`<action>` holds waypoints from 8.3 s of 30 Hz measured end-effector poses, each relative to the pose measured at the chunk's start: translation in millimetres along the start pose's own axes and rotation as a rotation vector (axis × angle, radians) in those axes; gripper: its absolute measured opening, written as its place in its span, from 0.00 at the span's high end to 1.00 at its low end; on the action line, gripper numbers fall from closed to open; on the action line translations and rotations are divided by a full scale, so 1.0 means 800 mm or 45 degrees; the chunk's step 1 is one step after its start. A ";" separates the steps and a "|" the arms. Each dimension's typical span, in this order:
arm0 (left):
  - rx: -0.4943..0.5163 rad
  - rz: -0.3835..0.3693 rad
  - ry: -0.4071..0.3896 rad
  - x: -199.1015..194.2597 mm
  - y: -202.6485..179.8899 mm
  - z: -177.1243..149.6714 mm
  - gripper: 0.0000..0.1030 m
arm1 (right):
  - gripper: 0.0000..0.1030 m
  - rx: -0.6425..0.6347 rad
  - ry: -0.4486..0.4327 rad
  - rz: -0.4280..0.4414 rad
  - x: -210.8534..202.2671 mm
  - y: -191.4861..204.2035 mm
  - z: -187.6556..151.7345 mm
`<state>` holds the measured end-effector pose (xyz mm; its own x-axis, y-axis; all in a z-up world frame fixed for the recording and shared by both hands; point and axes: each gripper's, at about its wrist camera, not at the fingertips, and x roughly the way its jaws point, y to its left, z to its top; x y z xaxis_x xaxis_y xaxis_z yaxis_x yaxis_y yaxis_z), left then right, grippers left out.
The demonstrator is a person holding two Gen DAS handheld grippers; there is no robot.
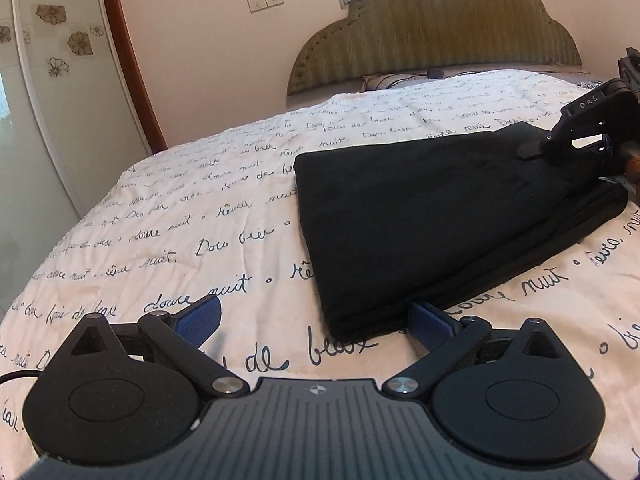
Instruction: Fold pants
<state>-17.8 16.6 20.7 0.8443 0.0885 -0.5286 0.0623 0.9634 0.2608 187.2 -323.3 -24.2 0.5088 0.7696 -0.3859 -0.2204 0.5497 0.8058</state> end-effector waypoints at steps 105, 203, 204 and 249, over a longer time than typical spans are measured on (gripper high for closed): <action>-0.334 -0.405 0.132 0.228 0.054 0.128 0.08 | 0.36 0.075 -0.104 0.021 0.054 0.063 -0.018; -0.313 -0.104 0.169 0.007 0.012 -0.014 0.01 | 0.00 -0.633 -0.187 -1.020 0.007 0.184 -0.253; -0.304 -0.106 0.176 0.009 0.012 -0.014 0.01 | 0.00 -0.666 -0.203 -1.042 0.011 0.184 -0.260; -0.348 -0.112 0.158 0.014 0.019 -0.012 0.00 | 0.00 -0.651 -0.211 -1.021 0.010 0.180 -0.252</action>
<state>-12.5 34.5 10.9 0.7698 0.0159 -0.6381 -0.0277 0.9996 -0.0084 -8.5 -172.4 -2.1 0.7680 0.0697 -0.6366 -0.0723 0.9971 0.0220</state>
